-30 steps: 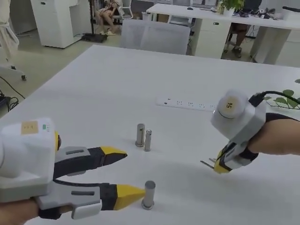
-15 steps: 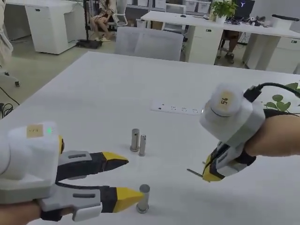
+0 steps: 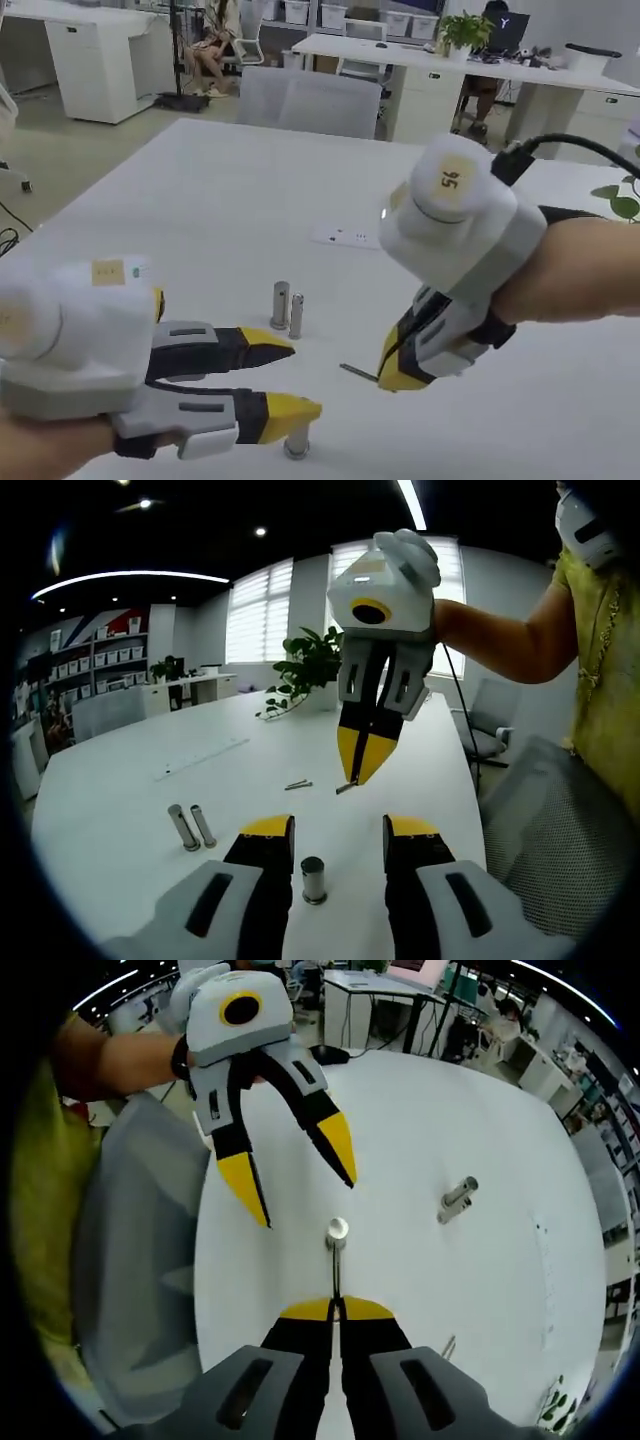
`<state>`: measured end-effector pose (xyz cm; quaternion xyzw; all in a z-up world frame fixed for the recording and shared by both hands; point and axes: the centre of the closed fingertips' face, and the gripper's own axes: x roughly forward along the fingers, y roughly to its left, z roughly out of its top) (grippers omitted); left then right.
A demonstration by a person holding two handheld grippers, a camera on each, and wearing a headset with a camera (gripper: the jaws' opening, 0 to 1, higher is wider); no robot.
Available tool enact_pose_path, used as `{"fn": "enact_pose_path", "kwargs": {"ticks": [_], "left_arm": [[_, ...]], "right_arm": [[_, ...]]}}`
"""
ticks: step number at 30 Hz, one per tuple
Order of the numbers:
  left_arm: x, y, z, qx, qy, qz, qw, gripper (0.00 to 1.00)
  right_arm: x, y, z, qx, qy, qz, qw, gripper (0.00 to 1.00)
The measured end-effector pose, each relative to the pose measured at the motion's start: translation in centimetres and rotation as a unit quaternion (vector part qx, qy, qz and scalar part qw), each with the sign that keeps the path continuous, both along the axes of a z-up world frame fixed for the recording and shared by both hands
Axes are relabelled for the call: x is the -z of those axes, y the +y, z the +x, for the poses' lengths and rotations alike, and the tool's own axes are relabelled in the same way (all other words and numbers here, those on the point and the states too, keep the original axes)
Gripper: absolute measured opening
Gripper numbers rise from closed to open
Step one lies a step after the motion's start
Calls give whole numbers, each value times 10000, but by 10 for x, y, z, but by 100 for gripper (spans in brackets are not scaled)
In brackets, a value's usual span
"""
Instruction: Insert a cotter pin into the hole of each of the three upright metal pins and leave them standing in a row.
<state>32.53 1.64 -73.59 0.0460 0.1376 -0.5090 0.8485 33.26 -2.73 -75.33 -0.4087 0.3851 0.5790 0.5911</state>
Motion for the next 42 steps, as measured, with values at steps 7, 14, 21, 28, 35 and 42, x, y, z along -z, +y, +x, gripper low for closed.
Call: {"fn": "enact_pose_path", "kwargs": {"ticks": [7,14,21,28,35,42], "left_arm": [[0,-6,-3,149,36,37,9999,27],[1,-15,-6,308,126,27,9994,21],[0,-21,-8,398,183,22,9990,13],[1,-21,-8,410,241,19,9989,8],[1,-19,-8,407,273,36,9988,4],[1,-19,-11,457,368,-15,9983,2]], "right_arm": [[0,8,-10,-243,16,-79,9997,2],[-2,15,-14,-389,-3,-79,9992,2],[-2,17,-17,-460,0,-82,9989,2],[-2,18,-19,-522,2,-98,9986,2],[-2,20,-20,-592,-16,-101,9982,2],[-2,21,-20,-660,-73,-121,9977,2]]}}
